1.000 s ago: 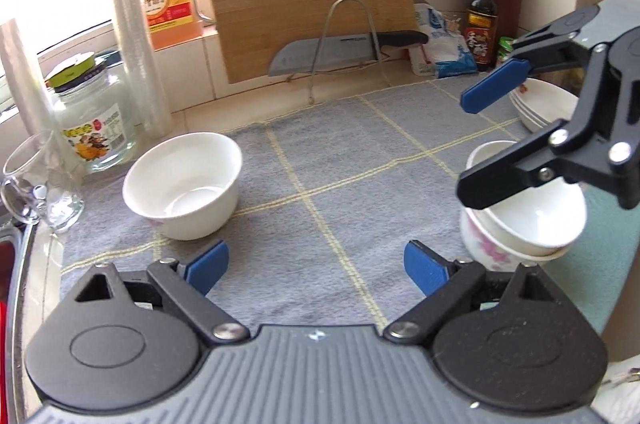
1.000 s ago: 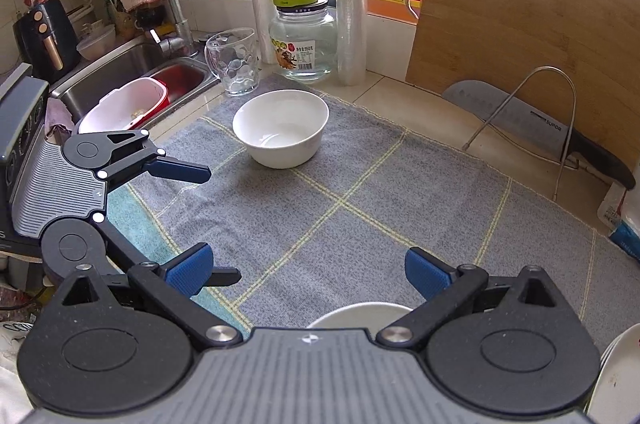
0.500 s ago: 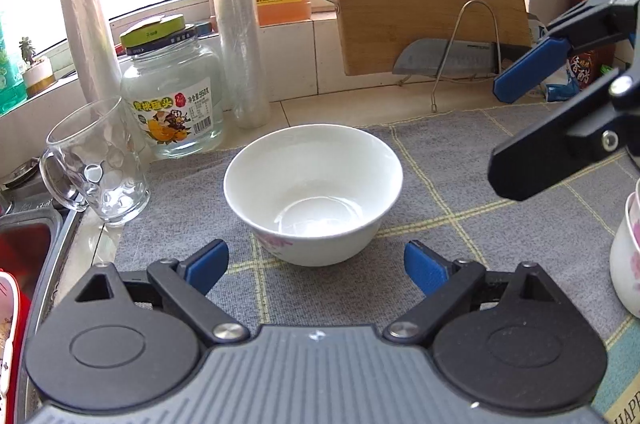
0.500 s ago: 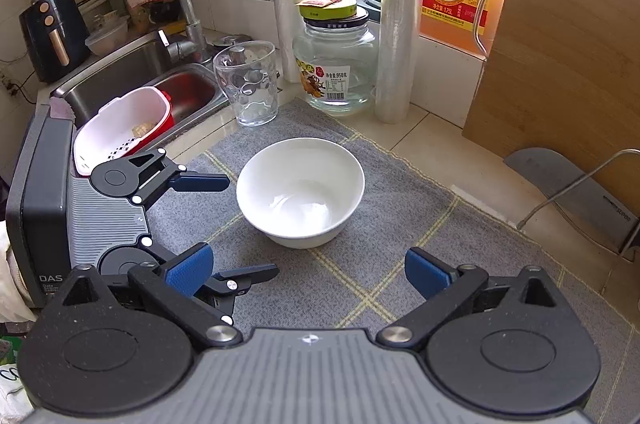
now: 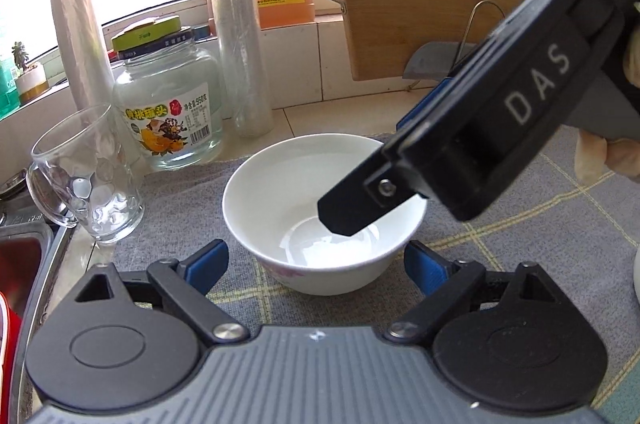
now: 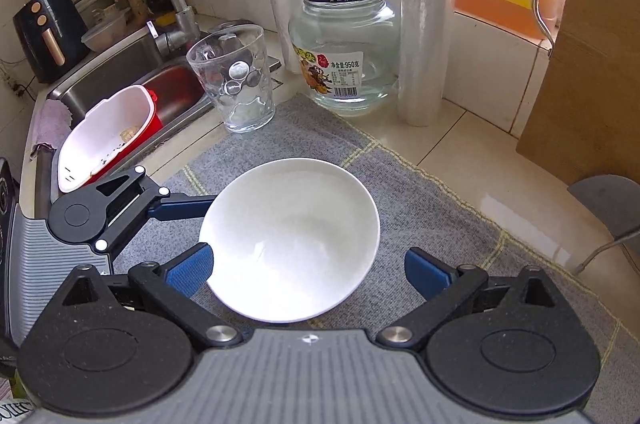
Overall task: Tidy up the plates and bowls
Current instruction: 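Move the right tool to the white bowl on the cloth and grasp its rim, then carry the white bowl with the right gripper to the bowl stack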
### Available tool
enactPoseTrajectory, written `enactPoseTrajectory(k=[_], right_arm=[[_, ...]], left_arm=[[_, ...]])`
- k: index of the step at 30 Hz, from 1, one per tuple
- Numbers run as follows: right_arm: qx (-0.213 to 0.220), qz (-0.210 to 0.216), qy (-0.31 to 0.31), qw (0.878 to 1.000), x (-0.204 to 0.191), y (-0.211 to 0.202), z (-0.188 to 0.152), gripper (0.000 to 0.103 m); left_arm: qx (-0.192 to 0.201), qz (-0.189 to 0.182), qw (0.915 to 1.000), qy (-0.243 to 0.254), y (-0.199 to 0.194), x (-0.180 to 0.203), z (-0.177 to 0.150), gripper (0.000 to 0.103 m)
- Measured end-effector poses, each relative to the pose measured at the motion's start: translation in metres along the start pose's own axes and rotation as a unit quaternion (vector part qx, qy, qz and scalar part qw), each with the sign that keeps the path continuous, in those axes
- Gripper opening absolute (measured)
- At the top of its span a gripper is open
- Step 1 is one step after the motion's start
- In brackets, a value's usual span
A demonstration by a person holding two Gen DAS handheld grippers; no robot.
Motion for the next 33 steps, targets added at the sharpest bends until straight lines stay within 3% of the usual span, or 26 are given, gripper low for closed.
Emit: enactPoseTrajectory(k=[15, 33], right_arm=[[-0.009, 0.022, 0.008, 1.0, 0.007, 0.025, 0.012, 0.085], [-0.007, 0.037, 0.013, 0.999, 0.001, 0.018, 0.012, 0.081]], left_arm=[[0.003, -0.008, 0.9999, 0.014, 0.006, 0.0, 0.003, 0.093], [-0.001, -0.018, 0.9998, 0.01, -0.001, 0.003, 0.004, 0.092]])
Point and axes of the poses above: each gripper's, at about its wrist camera, not at the fingertips, and y roughly the way its jaws point, x to its right, z to its top, the point moved 4 cm from there along y, roughly the way its jaws point, and after that the axes turned 11 degrees about -z, right-handed, at the moved point
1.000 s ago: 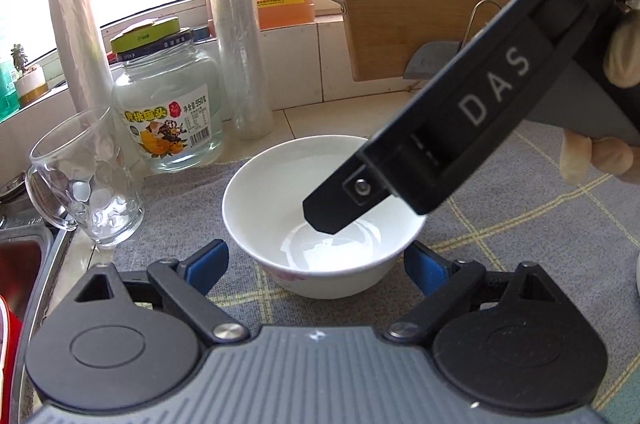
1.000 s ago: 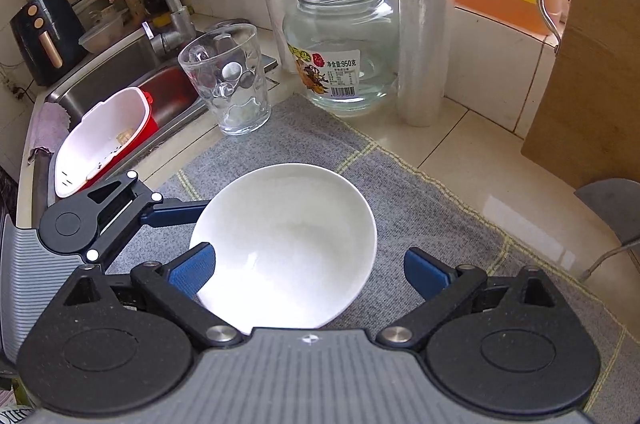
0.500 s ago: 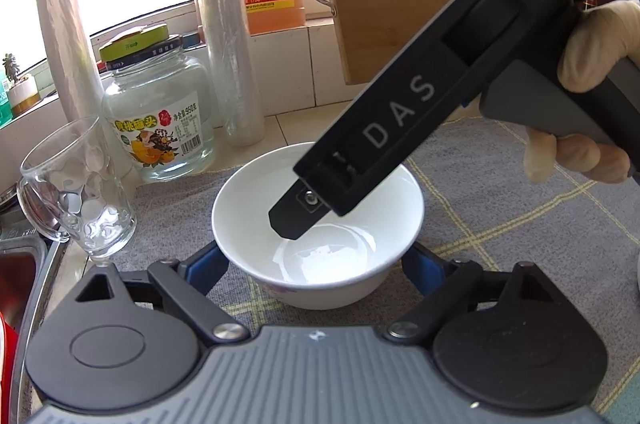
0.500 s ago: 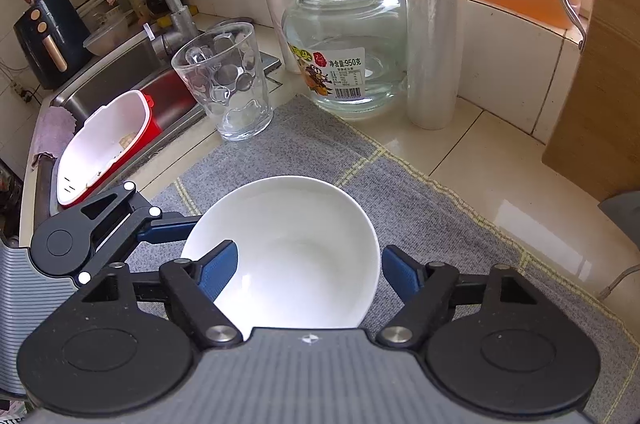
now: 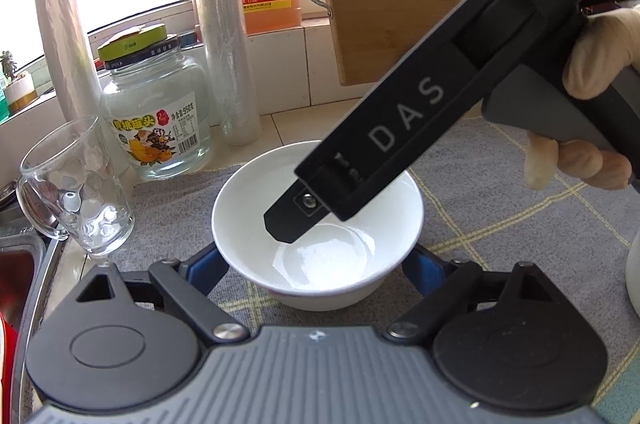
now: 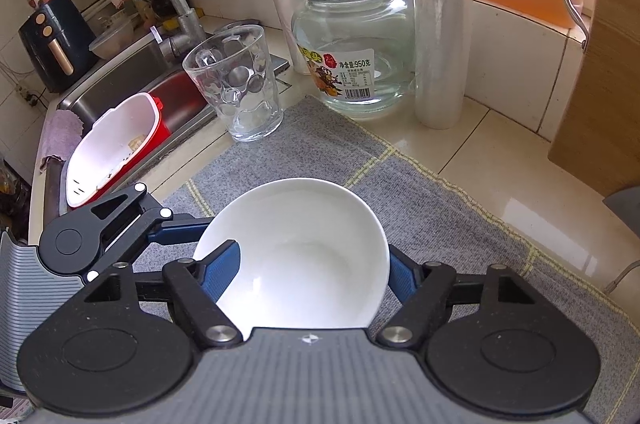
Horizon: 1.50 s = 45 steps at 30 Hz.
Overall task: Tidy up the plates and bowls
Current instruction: 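Carry the white bowl with the right gripper to the bowl stack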
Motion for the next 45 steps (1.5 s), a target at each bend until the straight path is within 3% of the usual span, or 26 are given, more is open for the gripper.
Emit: enactPoseTrajectory(k=[19, 45], right_arm=[[0.043, 0.003, 0.025, 0.999, -0.011, -0.076, -0.046, 0.082], [0.07, -0.048, 0.075, 0.994, -0.004, -0.179, -0.138, 0.082]], left_arm=[[-0.007, -0.043, 0.9989, 0.018, -0.05, 0.053, -0.001, 0.092], [-0.029, -0.127, 0.9877, 0.086, -0.093, 0.154, 0.003, 0.092]])
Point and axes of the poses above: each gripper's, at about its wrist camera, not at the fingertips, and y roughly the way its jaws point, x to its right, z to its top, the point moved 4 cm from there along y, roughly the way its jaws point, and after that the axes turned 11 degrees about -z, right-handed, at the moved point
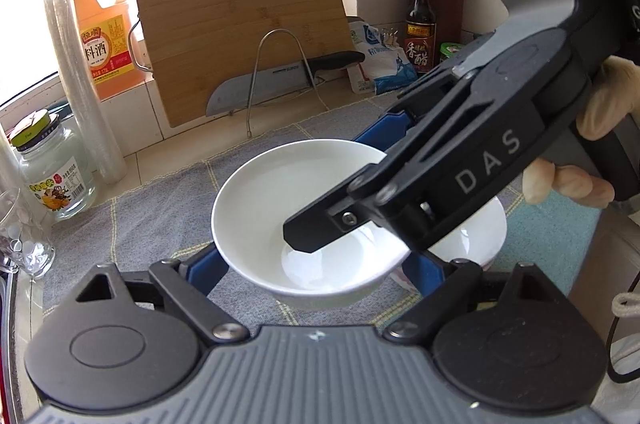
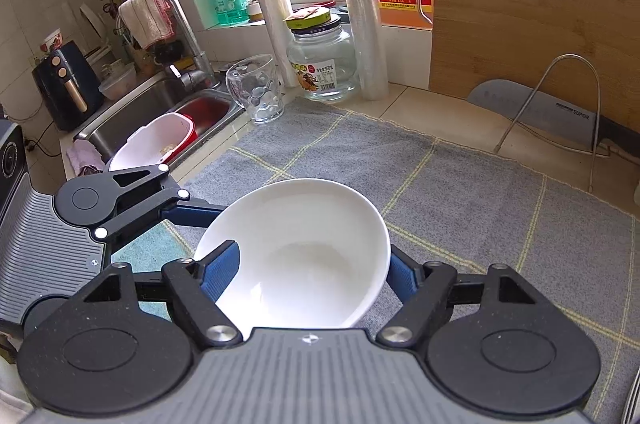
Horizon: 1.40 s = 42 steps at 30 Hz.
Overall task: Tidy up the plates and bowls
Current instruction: 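Carry the white bowl with the right gripper to the bowl stack, then lower the bowl into the stack and open the right gripper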
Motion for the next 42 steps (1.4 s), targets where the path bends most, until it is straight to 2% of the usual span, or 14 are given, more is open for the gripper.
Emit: enactPoseTrajectory(k=[12, 19, 30, 42], right_arm=[[0.009, -0.044, 0.032, 0.998, 0.03, -0.042, -0.029, 0.082], [0.002, -0.063, 0.049, 0.997, 0.046, -0.046, -0.047, 0.082], [-0.008, -0.071, 0.056, 0.996, 0.058, -0.037, -0.059, 0.082], [-0.005, -0.069, 0.056, 0.996, 0.061, -0.036, -0.065, 0.085]], left_arm=[[0.005, -0.049, 0.9982, 0.035, 0.016, 0.041, 0.016, 0.092], [-0.003, -0.072, 0.9964, 0.045, 0.033, 0.054, 0.016, 0.092], [-0.018, -0.077, 0.9956, 0.051, 0.052, 0.061, 0.015, 0.092], [-0.019, -0.089, 0.9942, 0.057, 0.056, 0.061, 0.012, 0.093]])
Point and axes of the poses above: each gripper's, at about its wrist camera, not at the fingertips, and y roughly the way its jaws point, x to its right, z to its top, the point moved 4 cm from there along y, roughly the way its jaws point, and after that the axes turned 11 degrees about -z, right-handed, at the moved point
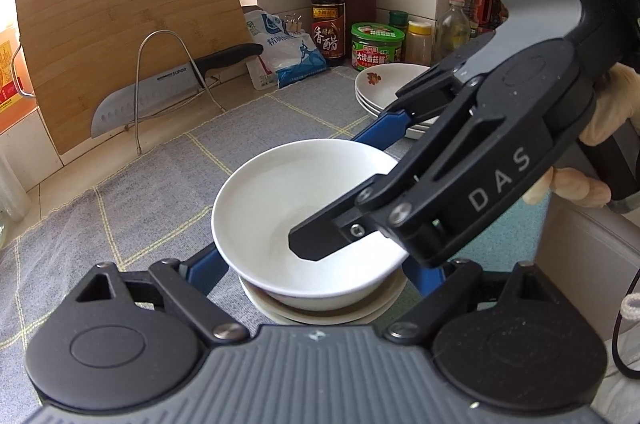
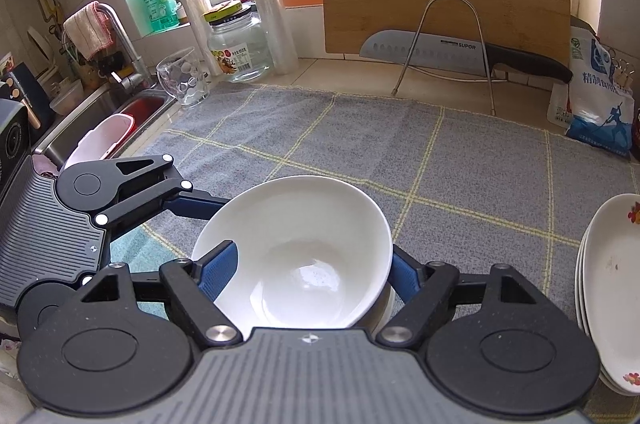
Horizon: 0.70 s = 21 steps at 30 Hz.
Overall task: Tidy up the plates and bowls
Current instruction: 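Lower the bowl into the stack and open the right gripper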
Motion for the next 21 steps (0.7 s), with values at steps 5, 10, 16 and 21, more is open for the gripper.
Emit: enactPoseTrajectory(k=[5, 10, 16, 21], right_arm=[[0.001, -0.003, -0.013, 1.0, -0.004, 0.0, -0.002, 0.086], [0.001, -0.004, -0.02, 1.0, -0.005, 0.0, -0.003, 0.09], [0.003, -0.011, -0.026, 1.0, -0.005, -0.001, -0.007, 0.101], [0.009, -0.018, -0.033, 0.999, -0.004, -0.01, -0.011, 0.103]], left_arm=[[-0.004, -0.01, 0.9999, -0.007, 0.001, -0.002, 0.0, 0.093], [-0.006, -0.02, 0.9997, -0.014, 0.002, -0.003, 0.0, 0.094], [-0.009, -0.021, 0.9997, -0.011, -0.001, -0.002, -0.001, 0.095], [-0.011, -0.023, 0.9997, -0.001, -0.007, -0.001, -0.004, 0.095]])
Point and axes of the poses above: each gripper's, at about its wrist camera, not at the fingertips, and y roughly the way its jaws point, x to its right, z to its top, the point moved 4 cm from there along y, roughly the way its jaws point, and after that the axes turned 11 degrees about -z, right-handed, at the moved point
